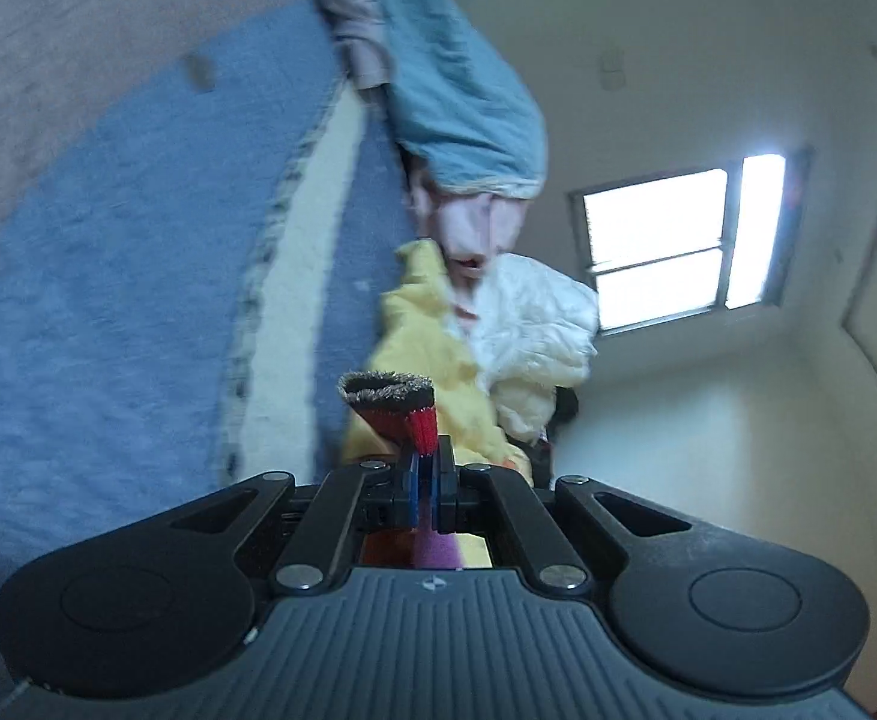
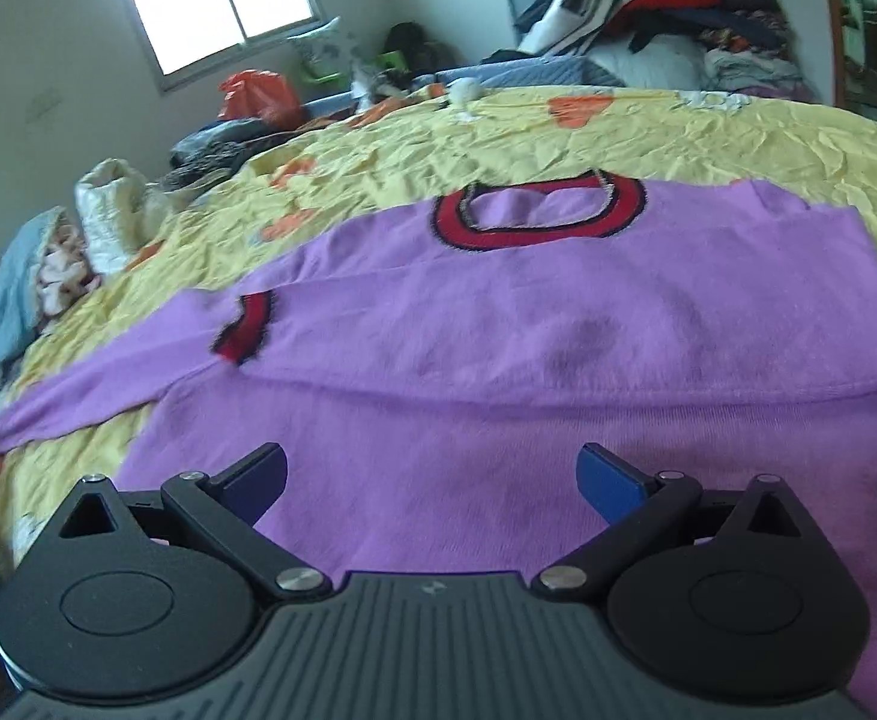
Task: Fold small clothes
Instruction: 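Fold the held sleeve and side across the body with the left gripper, release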
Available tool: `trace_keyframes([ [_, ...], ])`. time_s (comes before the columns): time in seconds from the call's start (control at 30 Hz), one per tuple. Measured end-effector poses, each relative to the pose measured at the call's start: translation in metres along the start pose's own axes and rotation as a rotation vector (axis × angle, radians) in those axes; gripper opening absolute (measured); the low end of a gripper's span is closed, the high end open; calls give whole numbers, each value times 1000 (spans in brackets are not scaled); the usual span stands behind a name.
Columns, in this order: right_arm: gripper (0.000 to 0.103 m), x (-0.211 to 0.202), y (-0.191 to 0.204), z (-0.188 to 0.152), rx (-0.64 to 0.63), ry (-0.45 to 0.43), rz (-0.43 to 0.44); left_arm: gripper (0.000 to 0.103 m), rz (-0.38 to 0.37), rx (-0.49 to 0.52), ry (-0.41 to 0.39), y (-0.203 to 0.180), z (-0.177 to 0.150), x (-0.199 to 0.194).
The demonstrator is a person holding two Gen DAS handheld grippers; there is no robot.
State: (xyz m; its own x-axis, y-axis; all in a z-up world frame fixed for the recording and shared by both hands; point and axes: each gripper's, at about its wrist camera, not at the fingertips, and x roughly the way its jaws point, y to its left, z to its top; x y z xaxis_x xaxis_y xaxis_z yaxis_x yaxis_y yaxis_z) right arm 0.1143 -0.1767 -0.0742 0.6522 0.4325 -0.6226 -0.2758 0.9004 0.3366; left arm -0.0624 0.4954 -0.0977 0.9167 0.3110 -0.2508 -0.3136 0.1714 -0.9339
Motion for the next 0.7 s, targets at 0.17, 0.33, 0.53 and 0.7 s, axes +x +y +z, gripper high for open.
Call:
trace_keyframes([
  [0.17, 103, -31, -19, -4, -41, -20, -39, 3, -71, 121, 49, -73, -6, 18],
  [0.33, 103, -54, -60, -16, -29, -59, -69, 3, -134, 265, 164, -156, -53, 49],
  [0.53, 103, -66, -108, -24, 161, -108, -5, 3, -196, 353, 326, -220, -148, 82],
  [0.7, 103, -70, -113, -27, 159, -146, -38, 3, -269, 447, 433, -263, -244, 96],
])
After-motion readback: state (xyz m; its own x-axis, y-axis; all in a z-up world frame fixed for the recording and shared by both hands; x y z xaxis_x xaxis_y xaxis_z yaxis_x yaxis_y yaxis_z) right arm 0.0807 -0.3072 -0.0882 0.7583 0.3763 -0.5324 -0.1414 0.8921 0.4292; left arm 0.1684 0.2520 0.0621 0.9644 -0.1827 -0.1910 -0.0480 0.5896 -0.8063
